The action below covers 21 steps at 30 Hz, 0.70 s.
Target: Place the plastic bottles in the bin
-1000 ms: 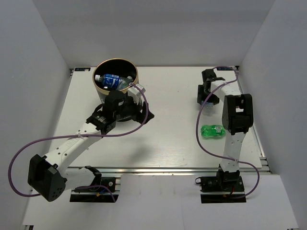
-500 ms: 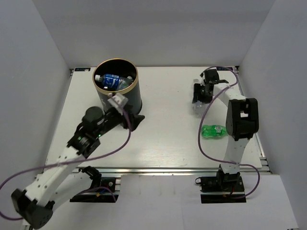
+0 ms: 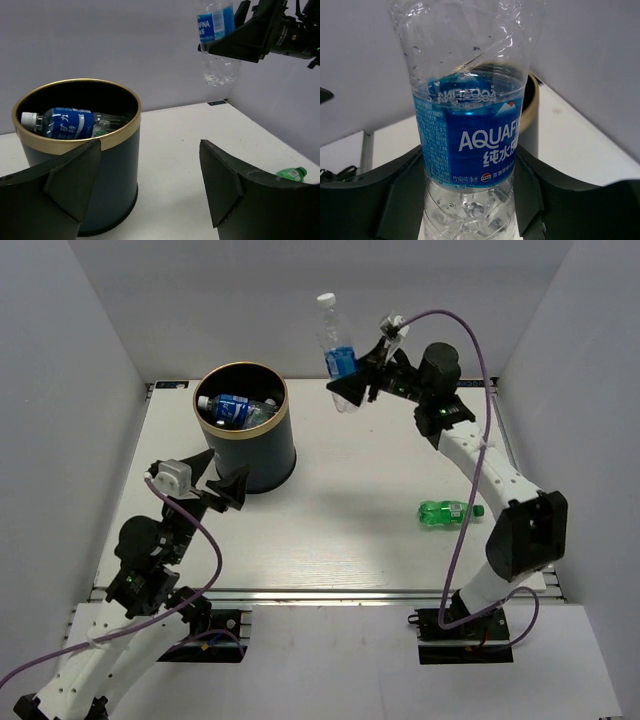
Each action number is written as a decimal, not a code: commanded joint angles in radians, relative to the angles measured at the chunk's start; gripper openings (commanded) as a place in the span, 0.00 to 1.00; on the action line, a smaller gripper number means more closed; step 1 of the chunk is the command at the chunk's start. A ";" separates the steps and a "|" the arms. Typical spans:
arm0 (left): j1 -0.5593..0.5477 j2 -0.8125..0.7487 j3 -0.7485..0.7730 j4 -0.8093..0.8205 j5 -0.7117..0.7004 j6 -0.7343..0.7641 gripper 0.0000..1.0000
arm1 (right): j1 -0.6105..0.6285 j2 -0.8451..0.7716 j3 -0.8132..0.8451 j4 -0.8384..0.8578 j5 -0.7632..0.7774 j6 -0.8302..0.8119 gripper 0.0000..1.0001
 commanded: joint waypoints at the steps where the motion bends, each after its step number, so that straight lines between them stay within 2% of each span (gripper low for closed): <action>1: 0.005 -0.024 -0.011 0.004 -0.078 0.004 0.89 | 0.053 0.118 0.099 0.327 -0.145 0.137 0.00; 5: 0.014 -0.054 -0.011 0.004 -0.099 0.004 0.89 | 0.117 0.299 0.266 0.499 -0.152 0.194 0.00; 7: 0.014 -0.064 -0.011 0.004 -0.099 0.004 0.89 | 0.142 0.386 0.411 0.569 -0.155 0.224 0.00; 10: 0.024 -0.064 -0.011 0.004 -0.099 0.004 0.89 | 0.164 0.581 0.618 0.615 -0.137 0.240 0.00; 14: 0.033 -0.073 -0.011 0.004 -0.099 0.004 0.89 | 0.203 0.759 0.881 0.597 -0.080 0.257 0.00; 18: 0.042 -0.073 -0.011 0.004 -0.090 0.004 0.89 | 0.223 0.799 0.865 0.550 0.013 0.191 0.00; 21: 0.042 -0.073 -0.011 0.004 -0.090 0.004 0.89 | 0.231 0.810 0.830 0.496 0.016 0.134 0.13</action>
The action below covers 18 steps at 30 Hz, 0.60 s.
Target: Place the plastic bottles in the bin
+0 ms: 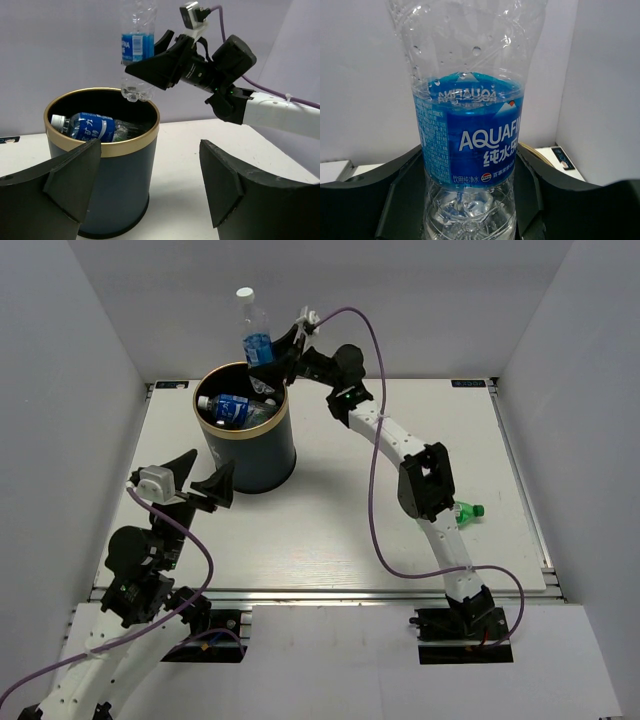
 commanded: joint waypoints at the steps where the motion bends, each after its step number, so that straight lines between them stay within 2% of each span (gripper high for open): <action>1: 0.007 -0.003 -0.002 0.001 -0.007 0.005 0.89 | 0.004 -0.011 0.005 -0.012 0.060 -0.088 0.19; 2: 0.007 -0.003 -0.002 0.001 -0.007 0.005 0.89 | 0.005 -0.013 -0.006 -0.020 0.068 -0.097 0.26; 3: 0.016 -0.003 -0.002 0.001 -0.007 0.005 0.89 | 0.004 -0.014 -0.013 -0.030 0.074 -0.108 0.37; 4: 0.016 -0.003 -0.002 0.001 -0.007 0.005 0.89 | 0.002 -0.017 -0.015 -0.067 0.088 -0.117 0.42; 7: 0.016 -0.003 -0.002 0.001 -0.007 0.005 0.89 | 0.005 -0.013 0.002 -0.133 0.114 -0.142 0.50; 12: 0.026 0.006 -0.002 0.001 -0.007 0.005 0.89 | 0.008 0.009 0.010 -0.156 0.111 -0.128 0.58; 16: 0.026 0.015 -0.002 0.001 -0.007 0.005 0.89 | 0.015 0.012 0.010 -0.176 0.108 -0.143 0.76; 17: 0.026 0.015 -0.002 0.001 -0.007 0.005 0.89 | 0.021 0.010 0.007 -0.192 0.109 -0.148 0.90; 18: 0.035 0.015 -0.002 0.001 -0.007 0.005 0.89 | 0.021 0.004 0.004 -0.196 0.117 -0.152 0.90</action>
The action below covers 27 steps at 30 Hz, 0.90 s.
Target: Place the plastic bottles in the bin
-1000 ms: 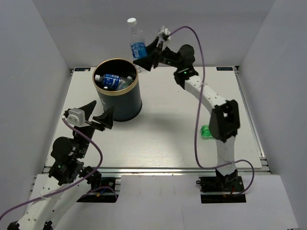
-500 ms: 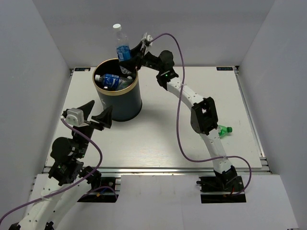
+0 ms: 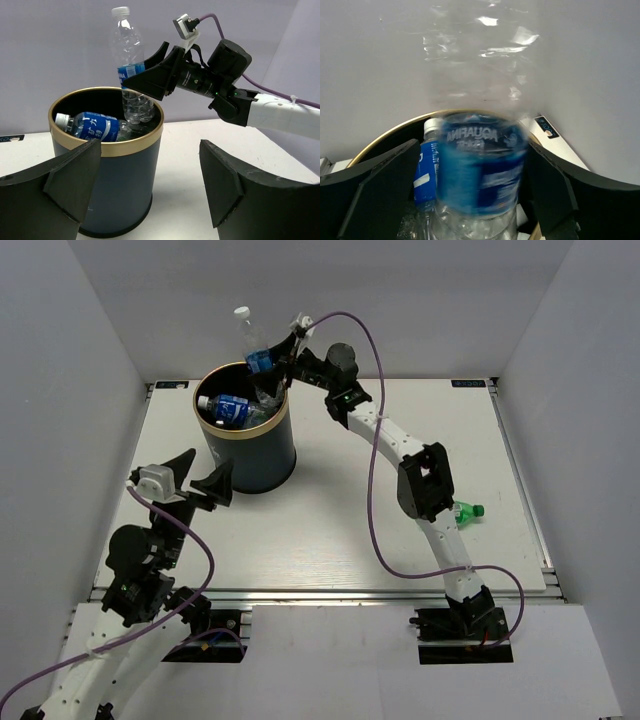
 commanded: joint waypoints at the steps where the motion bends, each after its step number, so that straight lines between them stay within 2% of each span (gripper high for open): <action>1: 0.015 0.012 -0.002 0.001 -0.007 0.005 0.89 | 0.015 -0.005 0.013 -0.011 0.017 -0.041 0.90; 6: 0.015 0.021 -0.002 -0.008 -0.007 0.005 0.89 | 0.018 -0.043 -0.018 -0.005 0.017 -0.069 0.90; 11: 0.015 0.030 -0.002 -0.008 0.012 0.005 0.89 | 0.015 -0.184 -0.129 0.020 0.072 -0.141 0.90; 17: 0.024 0.030 -0.002 -0.008 0.022 0.005 0.89 | 0.010 -0.330 -0.156 -0.040 0.060 -0.210 0.90; 22: 0.024 0.049 -0.002 0.001 0.054 0.005 0.89 | 0.012 -0.436 -0.277 0.012 0.074 -0.228 0.90; 23: 0.024 0.049 -0.002 0.001 0.074 0.005 0.89 | 0.013 -0.488 -0.377 0.015 0.107 -0.239 0.90; 25: 0.024 0.076 -0.002 0.011 0.152 0.014 0.88 | 0.024 -0.629 -0.459 -0.037 0.282 -0.288 0.90; 26: 0.024 0.113 -0.002 0.021 0.185 0.014 0.86 | 0.024 -0.670 -0.592 -0.057 0.436 -0.281 0.90; 27: 0.024 0.139 0.007 0.033 0.220 0.014 0.80 | 0.027 -0.750 -0.635 -0.113 0.600 -0.259 0.90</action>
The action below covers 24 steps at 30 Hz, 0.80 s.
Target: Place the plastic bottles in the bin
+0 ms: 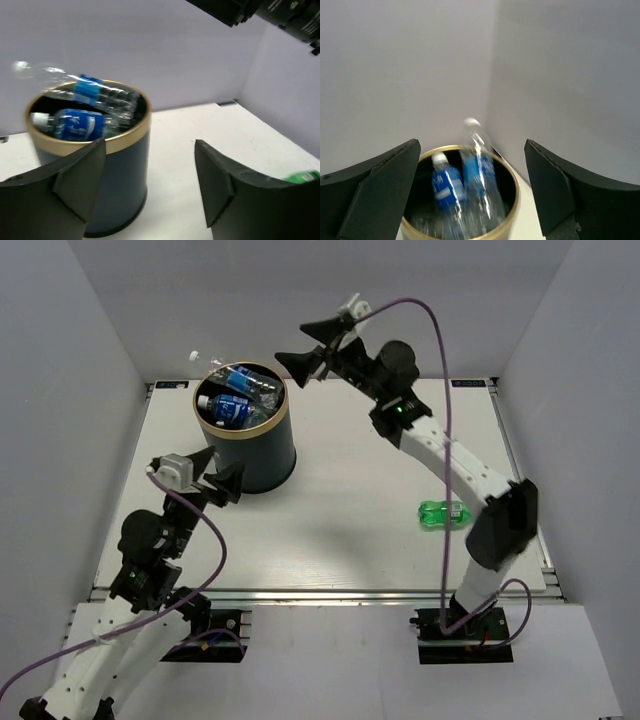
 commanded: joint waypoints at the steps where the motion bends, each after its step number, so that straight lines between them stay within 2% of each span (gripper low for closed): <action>1: 0.006 0.105 0.030 0.027 0.217 0.004 0.73 | -0.006 -0.215 -0.171 -0.148 0.437 0.031 0.90; 2: 0.006 0.150 0.051 0.028 0.274 0.004 0.63 | -0.006 -0.260 -0.263 -0.219 0.482 0.106 0.90; 3: 0.006 0.269 0.080 0.015 0.323 0.004 0.53 | -0.008 -0.306 -0.374 -0.239 0.573 0.124 0.88; 4: -0.010 0.338 0.116 -0.006 0.411 0.004 0.36 | -0.008 -0.446 -0.502 -0.247 0.576 0.134 0.48; 5: -0.023 0.412 0.192 -0.034 0.434 0.017 0.32 | -0.005 -0.496 -0.564 -0.259 0.573 0.151 0.32; 6: -0.023 0.484 0.229 -0.084 0.522 0.028 0.24 | -0.003 -0.635 -0.672 -0.270 0.600 0.156 0.19; 7: -0.035 0.617 0.267 -0.115 0.545 0.028 0.24 | 0.001 -0.682 -0.758 -0.284 0.611 0.159 0.03; 9: -0.079 0.726 0.366 -0.188 0.579 0.082 0.24 | 0.001 -0.813 -0.820 -0.440 0.717 0.214 0.00; 10: -0.099 0.771 0.419 -0.207 0.592 0.100 0.33 | 0.003 -0.910 -0.896 -0.509 0.787 0.230 0.00; 11: -0.147 0.852 0.446 -0.222 0.592 0.117 0.41 | -0.002 -1.008 -0.921 -0.535 0.821 0.260 0.05; 12: -0.171 0.895 0.476 -0.242 0.602 0.155 0.50 | 0.001 -1.058 -0.964 -0.598 0.853 0.279 0.21; 13: -0.194 0.938 0.537 -0.277 0.630 0.175 0.68 | 0.000 -1.108 -0.995 -0.644 0.909 0.288 0.33; 14: -0.242 0.981 0.570 -0.291 0.641 0.194 0.76 | 0.000 -1.253 -1.007 -0.664 0.922 0.293 0.72; 15: -0.268 1.071 0.605 -0.305 0.641 0.215 0.81 | -0.002 -1.300 -1.029 -0.707 0.928 0.303 0.90; 18: -0.366 1.191 0.745 -0.330 0.615 0.249 0.94 | -0.002 -1.504 -1.038 -0.809 1.009 0.337 0.90; 23: -0.434 1.365 0.841 -0.213 0.612 0.343 1.00 | -0.005 -1.800 -1.043 -0.911 1.082 0.358 0.90; 24: -0.446 1.391 0.878 -0.213 0.651 0.361 1.00 | -0.005 -1.887 -1.044 -0.913 1.085 0.359 0.90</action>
